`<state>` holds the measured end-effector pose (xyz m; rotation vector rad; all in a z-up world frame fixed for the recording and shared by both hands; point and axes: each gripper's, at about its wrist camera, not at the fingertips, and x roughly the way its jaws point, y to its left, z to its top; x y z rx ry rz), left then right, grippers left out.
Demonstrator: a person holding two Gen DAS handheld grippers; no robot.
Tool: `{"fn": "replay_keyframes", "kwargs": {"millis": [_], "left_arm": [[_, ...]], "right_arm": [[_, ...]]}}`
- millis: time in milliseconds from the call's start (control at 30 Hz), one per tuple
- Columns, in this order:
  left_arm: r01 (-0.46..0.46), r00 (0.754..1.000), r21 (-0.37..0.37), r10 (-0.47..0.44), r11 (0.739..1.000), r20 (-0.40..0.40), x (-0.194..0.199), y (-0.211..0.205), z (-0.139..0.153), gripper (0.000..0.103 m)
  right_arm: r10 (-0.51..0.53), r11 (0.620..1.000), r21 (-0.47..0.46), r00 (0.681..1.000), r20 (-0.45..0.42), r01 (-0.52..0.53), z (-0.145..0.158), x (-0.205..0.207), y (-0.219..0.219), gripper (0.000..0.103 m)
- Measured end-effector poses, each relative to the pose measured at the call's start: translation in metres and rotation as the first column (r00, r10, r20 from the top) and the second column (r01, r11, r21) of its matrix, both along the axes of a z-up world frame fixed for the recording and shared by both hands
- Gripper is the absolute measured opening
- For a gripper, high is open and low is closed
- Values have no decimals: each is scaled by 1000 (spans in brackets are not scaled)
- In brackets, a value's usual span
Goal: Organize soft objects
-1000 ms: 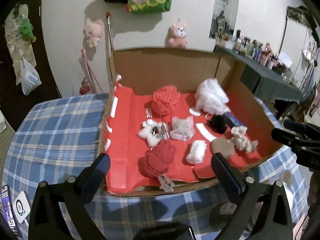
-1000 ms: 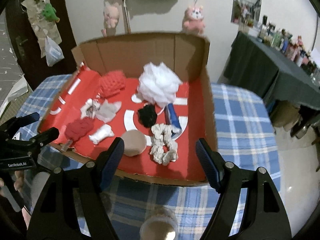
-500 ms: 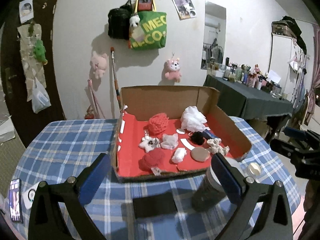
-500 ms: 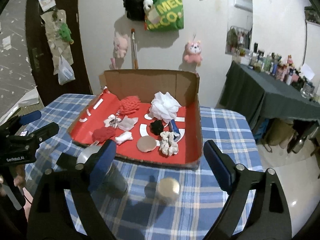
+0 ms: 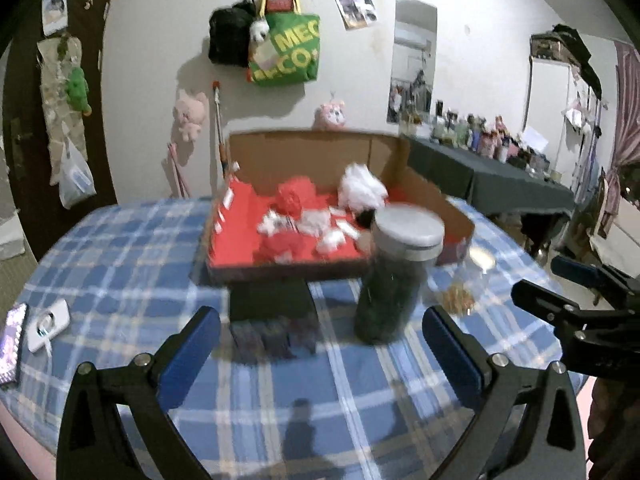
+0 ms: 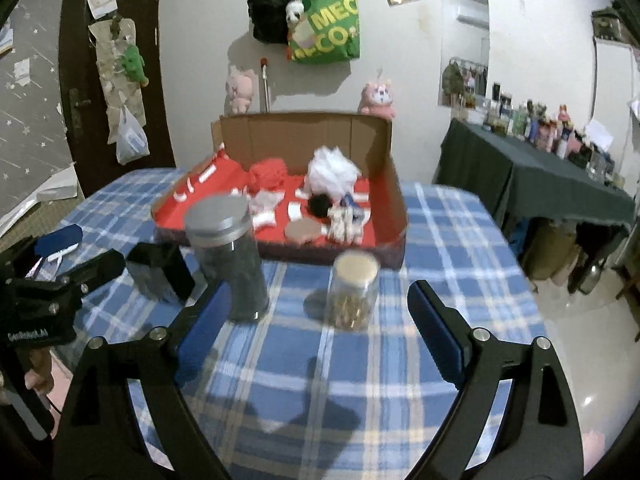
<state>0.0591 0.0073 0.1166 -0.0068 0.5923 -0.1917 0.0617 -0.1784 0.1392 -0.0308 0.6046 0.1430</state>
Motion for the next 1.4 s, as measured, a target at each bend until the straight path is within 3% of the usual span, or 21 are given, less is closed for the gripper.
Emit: {"fn": "replay_keyframes", "kwargs": {"millis": [300, 633, 767, 1400], "left_arm": [[-45, 990, 24, 47, 999, -130, 15, -5, -56, 103], [-79, 972, 85, 96, 993, -212, 28, -12, -86, 103], [-101, 963, 87, 119, 991, -241, 35, -10, -91, 103], [-117, 961, 109, 140, 987, -237, 38, -12, -94, 103]], "right_arm": [[-25, 1000, -14, 993, -115, 23, -59, 6, 0, 90], [-77, 997, -36, 975, -210, 71, -99, 27, -4, 90], [-96, 995, -58, 969, -226, 85, -105, 31, -3, 90], [-121, 992, -60, 965, -232, 110, -108, 36, -4, 95]]}}
